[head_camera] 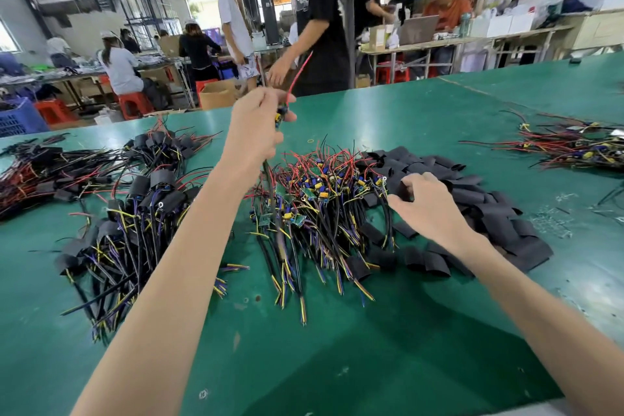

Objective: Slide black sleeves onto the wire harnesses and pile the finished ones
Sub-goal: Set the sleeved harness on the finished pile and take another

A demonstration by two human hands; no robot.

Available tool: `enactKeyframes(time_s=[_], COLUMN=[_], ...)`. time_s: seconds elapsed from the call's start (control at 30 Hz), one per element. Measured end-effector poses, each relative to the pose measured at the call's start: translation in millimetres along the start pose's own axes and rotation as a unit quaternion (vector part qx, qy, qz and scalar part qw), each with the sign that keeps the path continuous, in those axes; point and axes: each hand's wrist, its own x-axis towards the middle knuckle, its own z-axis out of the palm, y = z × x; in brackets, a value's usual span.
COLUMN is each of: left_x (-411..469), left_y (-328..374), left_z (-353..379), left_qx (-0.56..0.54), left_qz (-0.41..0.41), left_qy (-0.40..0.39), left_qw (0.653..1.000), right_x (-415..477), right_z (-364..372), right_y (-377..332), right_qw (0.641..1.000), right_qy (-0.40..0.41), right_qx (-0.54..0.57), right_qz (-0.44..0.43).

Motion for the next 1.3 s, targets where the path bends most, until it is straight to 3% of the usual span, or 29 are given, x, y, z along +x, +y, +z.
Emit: enactKeyframes(time_s=[0.13,0.2,0.3,0.53,0.8,1.3], left_x=[-18,-25,-36,-52,-58,-60], left_y=[16,7,-23,-85,-95,-109], left_z=[-7,-10,-12,-21,-21,-21], left_qx=[0.226,0.288,0.321,0.224,0.121,0.147], left_qz=[0.062,0.032,-0.024,-0.100,-0.077,-0.030], left_qy=[-0.145,-0.227,-0.268,-0.284,-0.279,-0.314], left_qw=[0.961,0.930,0.908,0.927,0.950,0.937], right_x=[-2,-4,-6,-7,-8,-11], right_z=[2,2,3,2,2,-2], right_y=[-4,-4,-4,-4,-3,-8], right_qw=[0.999,0.998,0.996,0.989,0.987,0.985], right_qy=[-0.001,-0.013,-0.030,-0.036,-0.047,-0.028], right_qx=[0.031,0.036,0.027,0.020,0.005,0.075], right_qz=[-0.028,-0.049,-0.084,-0.141,-0.153,-0.155])
